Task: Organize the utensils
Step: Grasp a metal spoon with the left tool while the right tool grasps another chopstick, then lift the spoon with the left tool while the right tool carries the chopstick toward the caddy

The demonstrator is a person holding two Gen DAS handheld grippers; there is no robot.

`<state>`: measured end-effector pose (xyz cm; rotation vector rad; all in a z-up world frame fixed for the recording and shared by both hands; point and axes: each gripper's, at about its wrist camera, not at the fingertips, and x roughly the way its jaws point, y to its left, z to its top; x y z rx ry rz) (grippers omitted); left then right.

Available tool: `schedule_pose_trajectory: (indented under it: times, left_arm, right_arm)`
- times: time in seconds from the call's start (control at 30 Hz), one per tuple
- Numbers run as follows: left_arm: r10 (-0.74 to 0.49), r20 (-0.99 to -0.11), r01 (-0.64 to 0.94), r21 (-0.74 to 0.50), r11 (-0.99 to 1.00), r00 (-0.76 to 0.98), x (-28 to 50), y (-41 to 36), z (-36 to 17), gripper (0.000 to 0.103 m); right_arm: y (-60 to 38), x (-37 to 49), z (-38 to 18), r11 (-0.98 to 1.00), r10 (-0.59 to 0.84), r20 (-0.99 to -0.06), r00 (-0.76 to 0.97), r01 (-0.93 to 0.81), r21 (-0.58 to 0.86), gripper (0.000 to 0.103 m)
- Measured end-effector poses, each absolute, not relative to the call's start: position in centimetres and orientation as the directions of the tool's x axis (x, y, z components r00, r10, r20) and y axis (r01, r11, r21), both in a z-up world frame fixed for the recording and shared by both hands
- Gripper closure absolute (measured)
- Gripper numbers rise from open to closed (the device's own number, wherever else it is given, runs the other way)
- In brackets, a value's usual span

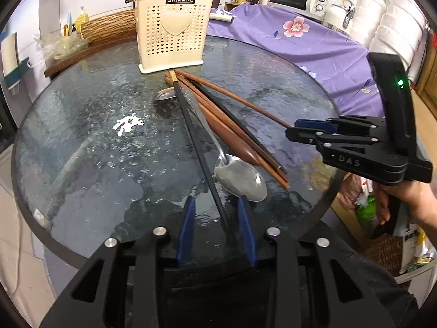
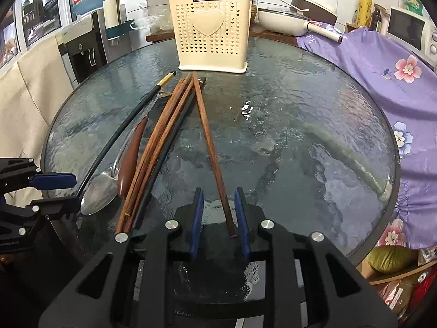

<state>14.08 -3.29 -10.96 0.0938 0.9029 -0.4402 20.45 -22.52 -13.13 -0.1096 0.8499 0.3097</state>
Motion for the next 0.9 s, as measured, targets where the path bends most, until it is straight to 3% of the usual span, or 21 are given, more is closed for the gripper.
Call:
schedule_pose_trajectory:
  times: [0.27, 0.4, 0.7, 0.9]
  left_arm:
    - [-0.278, -0.775, 0.398, -0.036, 0.917, 0.568, 13.7, -4.1, -11.1, 0.084]
    - [-0.265, -0.769, 0.380, -0.031, 0.924, 0.582, 13.8, -3.7, -11.2, 0.095]
    - [-0.292, -0.764, 0.332, -0.107, 0.937, 0.576, 14.2, -2.4, -11.0, 0.097]
    - [-0.292, -0.711, 0.316, -0.103, 0.943, 0.639, 13.5, -1.3, -8.8, 0.098]
  right_arm:
    - [-22.5, 19.6, -13.2, 0.958, 0.202, -0.743, 0.638, -0.286, 0.015, 0.089]
    - [-22.5, 18.9, -13.2, 0.960, 0.194, -0.731, 0.654, -0.278, 0.006, 0.096]
    - [-22.7, 18.1, -13.1, 0.964, 0.200, -0.707, 0.678, -0.267, 0.017, 0.098]
    - [-22.7, 17.1, -11.4, 0.964, 0.199, -0.661, 0.724, -0.265, 0.000, 0.098]
